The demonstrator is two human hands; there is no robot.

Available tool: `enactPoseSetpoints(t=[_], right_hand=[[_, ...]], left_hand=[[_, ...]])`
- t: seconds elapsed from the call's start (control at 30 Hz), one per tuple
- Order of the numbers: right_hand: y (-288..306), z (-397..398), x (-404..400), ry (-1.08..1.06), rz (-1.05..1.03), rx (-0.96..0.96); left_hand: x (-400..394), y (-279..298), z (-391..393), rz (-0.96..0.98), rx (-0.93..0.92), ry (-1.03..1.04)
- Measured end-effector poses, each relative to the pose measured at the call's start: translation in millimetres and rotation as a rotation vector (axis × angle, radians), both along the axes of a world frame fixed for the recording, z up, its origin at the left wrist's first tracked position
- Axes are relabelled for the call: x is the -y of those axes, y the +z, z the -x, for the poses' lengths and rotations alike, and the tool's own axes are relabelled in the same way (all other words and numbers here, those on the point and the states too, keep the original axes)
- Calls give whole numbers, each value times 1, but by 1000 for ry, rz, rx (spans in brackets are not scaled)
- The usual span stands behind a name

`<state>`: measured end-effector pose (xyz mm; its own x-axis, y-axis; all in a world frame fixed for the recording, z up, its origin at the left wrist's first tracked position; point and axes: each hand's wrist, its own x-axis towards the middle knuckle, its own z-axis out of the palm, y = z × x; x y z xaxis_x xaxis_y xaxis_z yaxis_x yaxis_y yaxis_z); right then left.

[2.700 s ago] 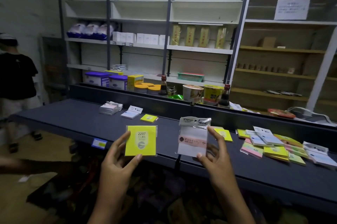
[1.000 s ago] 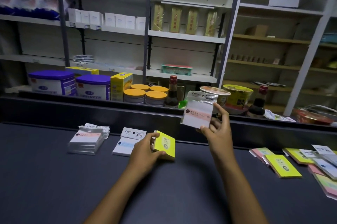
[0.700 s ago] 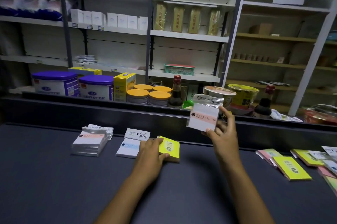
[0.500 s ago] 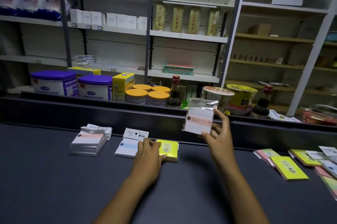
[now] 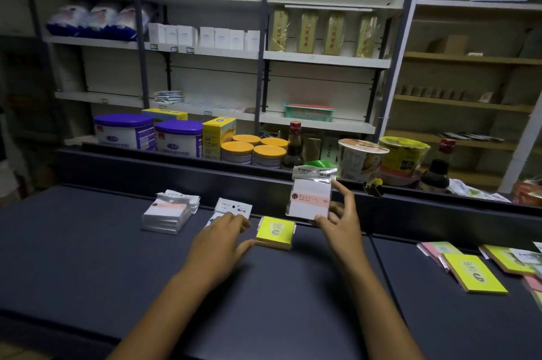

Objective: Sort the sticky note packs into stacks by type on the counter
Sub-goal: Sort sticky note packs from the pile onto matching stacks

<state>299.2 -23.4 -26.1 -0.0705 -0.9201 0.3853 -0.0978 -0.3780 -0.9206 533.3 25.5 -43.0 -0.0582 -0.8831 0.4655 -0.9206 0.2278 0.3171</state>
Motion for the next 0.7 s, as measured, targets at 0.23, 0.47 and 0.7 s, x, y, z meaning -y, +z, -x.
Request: enactPoseSetpoints(t=[0.23, 0.47, 0.7], right_hand=[[-2, -11, -13, 70, -5, 15], [-7, -49, -26, 80, -9, -17], [5, -116, -26, 83, 22, -82]], left_hand=[[-42, 31, -46, -23, 182, 195], [-56, 38, -92, -40, 231, 258], [-40, 38, -151, -40, 219, 236]])
